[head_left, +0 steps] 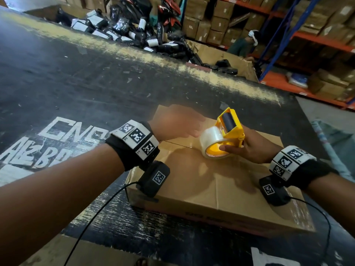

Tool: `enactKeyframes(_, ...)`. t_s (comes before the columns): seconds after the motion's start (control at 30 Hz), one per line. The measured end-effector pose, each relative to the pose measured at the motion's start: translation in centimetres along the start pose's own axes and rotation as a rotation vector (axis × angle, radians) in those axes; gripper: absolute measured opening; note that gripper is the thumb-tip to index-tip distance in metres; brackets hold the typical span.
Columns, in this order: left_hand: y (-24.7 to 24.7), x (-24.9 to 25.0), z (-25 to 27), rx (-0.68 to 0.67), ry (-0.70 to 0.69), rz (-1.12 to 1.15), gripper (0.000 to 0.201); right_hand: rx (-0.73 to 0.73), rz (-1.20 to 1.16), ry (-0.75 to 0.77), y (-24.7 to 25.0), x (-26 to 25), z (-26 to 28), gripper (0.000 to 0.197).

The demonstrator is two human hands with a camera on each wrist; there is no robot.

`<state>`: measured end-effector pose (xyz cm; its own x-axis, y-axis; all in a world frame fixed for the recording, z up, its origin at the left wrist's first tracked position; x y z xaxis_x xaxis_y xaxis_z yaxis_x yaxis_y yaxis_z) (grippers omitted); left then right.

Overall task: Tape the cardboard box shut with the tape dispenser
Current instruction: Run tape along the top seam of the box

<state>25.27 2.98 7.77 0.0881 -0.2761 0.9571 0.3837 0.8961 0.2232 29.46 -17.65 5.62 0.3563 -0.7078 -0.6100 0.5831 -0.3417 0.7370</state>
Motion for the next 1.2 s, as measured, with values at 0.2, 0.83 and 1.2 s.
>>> enactKeyframes(0.2,-1.4,1.4,-0.9,0.031,-0.085,-0.145,0.030,0.022,0.027,0.000,-0.2,0.0,0.1,0.084)
enactKeyframes(0.83,-3.2,-0.4,0.5,-0.019,0.216,0.376,0.025,0.118,0.314,-0.069,-0.8,-2.1,0.5,0.077)
enactKeyframes(1.2,0.2,-1.6,1.8,0.055,0.169,0.254,0.015,0.147,0.633,-0.149,-1.6,-5.1,-0.3,0.066)
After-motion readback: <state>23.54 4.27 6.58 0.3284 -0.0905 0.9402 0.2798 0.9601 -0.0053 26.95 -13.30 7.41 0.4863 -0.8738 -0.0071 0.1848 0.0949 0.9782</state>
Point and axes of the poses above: each hand's wrist, its own z-axis away from the middle knuckle, its own y-axis out of the back of the hand, x = y × z, the point moved 8 cm from there along -z, towards the middle knuckle, and after that the axes turned 10 degrees about -x, right-handed, at the moved point
